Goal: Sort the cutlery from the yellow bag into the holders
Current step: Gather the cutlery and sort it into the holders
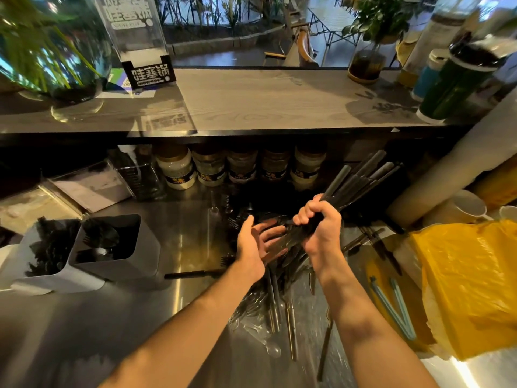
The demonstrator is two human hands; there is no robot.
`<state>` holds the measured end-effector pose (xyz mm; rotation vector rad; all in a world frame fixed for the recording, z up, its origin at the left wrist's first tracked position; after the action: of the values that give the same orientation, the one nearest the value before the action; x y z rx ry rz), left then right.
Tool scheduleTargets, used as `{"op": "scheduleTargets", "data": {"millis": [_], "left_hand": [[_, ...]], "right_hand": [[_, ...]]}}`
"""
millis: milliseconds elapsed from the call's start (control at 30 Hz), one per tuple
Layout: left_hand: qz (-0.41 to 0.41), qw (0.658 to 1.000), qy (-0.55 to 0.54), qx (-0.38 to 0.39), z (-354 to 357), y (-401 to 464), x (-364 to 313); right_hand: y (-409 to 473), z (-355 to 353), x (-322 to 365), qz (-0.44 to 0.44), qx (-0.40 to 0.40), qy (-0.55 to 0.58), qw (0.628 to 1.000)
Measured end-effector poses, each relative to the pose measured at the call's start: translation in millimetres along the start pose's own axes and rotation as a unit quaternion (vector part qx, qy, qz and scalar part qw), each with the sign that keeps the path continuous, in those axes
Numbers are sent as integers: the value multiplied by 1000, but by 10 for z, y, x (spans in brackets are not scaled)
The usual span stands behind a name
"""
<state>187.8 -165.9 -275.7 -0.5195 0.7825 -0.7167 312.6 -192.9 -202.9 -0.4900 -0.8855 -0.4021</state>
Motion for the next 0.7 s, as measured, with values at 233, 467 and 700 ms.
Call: {"op": "scheduleTargets", "data": {"millis": [233, 467, 700], "left_hand": [[3, 997, -72, 22, 246, -68, -95], [-15, 996, 38, 84, 250, -114, -49], [28, 980, 115, 161, 312, -183, -347]], "right_hand": [[-88, -13, -323, 29, -55, 68, 996], [-109, -14, -496, 72, -44, 5, 996], [-241, -2, -422, 170, 168, -247, 939]]}}
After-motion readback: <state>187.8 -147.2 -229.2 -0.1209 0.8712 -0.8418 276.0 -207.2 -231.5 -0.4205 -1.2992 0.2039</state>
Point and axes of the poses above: each hand's wrist, its own y-axis towards the middle knuckle, its own z-axis out of the palm, x = y × z, the point moved 4 cm from there along y, towards the middle knuckle, and after that the axes turned 14 degrees about -y, right-handed, at the moved point
